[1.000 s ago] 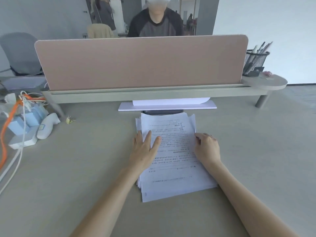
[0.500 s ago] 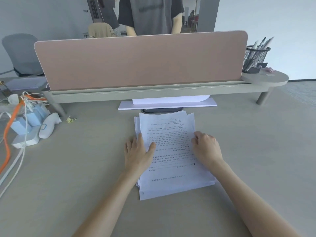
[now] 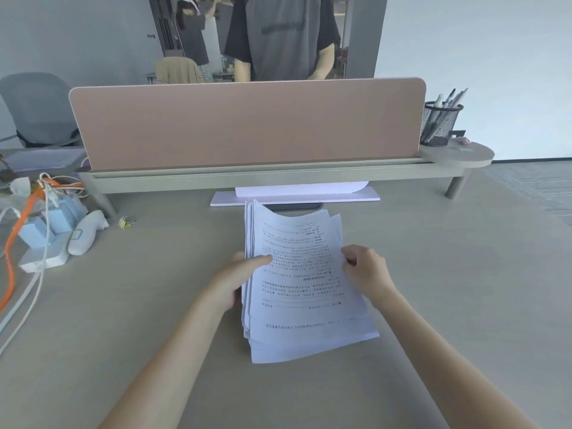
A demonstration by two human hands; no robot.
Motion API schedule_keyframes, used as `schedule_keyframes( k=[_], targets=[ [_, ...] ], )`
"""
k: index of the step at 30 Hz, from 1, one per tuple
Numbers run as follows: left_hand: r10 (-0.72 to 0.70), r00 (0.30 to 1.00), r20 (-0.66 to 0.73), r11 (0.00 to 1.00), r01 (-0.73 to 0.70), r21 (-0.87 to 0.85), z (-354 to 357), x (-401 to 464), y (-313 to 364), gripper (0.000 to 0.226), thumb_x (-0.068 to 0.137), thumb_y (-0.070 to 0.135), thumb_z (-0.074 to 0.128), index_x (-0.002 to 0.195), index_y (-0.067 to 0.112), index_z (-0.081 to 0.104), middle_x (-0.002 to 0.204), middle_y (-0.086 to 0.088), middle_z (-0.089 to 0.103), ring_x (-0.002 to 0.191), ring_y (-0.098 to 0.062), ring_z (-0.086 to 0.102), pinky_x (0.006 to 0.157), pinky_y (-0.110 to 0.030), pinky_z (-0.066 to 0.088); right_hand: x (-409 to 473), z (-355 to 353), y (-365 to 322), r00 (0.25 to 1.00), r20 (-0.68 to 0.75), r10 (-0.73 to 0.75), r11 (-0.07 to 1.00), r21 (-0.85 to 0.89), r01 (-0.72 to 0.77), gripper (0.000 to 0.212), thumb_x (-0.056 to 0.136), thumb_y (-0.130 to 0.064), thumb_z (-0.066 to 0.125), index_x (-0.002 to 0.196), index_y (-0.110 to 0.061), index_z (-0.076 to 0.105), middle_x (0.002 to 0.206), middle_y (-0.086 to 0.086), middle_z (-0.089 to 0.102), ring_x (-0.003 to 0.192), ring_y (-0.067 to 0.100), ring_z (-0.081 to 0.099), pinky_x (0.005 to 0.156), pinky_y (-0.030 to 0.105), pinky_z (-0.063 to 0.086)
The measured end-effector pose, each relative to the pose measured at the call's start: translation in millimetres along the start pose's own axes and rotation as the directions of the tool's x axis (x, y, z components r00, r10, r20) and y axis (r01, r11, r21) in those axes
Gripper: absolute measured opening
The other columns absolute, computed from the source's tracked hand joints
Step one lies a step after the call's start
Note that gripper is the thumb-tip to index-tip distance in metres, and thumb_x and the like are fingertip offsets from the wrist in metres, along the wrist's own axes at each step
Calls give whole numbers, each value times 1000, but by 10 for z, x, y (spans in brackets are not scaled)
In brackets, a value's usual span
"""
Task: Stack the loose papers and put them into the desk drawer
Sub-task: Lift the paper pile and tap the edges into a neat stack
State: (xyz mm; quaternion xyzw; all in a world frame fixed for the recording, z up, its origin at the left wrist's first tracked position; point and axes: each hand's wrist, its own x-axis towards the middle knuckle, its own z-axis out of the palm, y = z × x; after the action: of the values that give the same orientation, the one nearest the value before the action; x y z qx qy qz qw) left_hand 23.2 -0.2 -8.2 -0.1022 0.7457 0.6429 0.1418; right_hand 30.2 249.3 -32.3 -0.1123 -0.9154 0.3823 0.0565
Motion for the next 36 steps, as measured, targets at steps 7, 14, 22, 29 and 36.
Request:
schedule_keyframes(
  k=[7, 14, 22, 29, 36],
  targets=[
    [97, 992, 84, 995, -97, 0, -26, -29, 9, 42, 86, 9, 71, 126, 18, 64, 121, -4, 74, 112, -29, 69, 101, -54, 51, -86, -58, -36, 995, 36, 96, 986, 131, -100, 19, 88, -6, 43, 72, -4, 53, 70, 19, 51, 62, 29, 37, 56, 30, 26],
    [232, 966, 111, 964, -214, -156, -22, -157, 198, 39, 89, 7, 73, 126, 15, 64, 118, -5, 76, 108, -25, 72, 96, -47, 55, -110, -404, -252, 983, 129, 133, 757, 626, -185, 20, 98, -8, 50, 103, -5, 69, 99, 10, 75, 80, 23, 71, 66, 31, 57],
    [406, 911, 69, 901, -387, -196, -21, -287, 485, 22, 92, 8, 69, 111, 19, 74, 116, -4, 77, 107, -22, 73, 94, -41, 55, -216, -763, -592, 989, -137, -64, 624, 768, 147, 28, 97, 0, 51, 125, -7, 51, 113, 11, 72, 93, 22, 68, 77, 34, 54],
    [444, 893, 69, 864, -407, -297, 9, -420, 544, 24, 84, 8, 76, 105, 21, 77, 111, 1, 79, 104, -19, 75, 95, -42, 53, -330, -876, -730, 952, -240, -190, 587, 749, 306, 14, 95, -18, 61, 108, -22, 56, 109, 3, 67, 96, 14, 65, 84, 32, 52],
    [485, 871, 76, 847, -447, -290, 29, -491, 619, 34, 73, 23, 83, 106, 21, 78, 114, -4, 78, 108, -23, 73, 100, -46, 52, -448, -1018, -879, 916, -297, -270, 565, 722, 400, 17, 103, -21, 54, 118, -15, 60, 103, -13, 71, 92, -4, 67, 75, 12, 51]
  ],
)
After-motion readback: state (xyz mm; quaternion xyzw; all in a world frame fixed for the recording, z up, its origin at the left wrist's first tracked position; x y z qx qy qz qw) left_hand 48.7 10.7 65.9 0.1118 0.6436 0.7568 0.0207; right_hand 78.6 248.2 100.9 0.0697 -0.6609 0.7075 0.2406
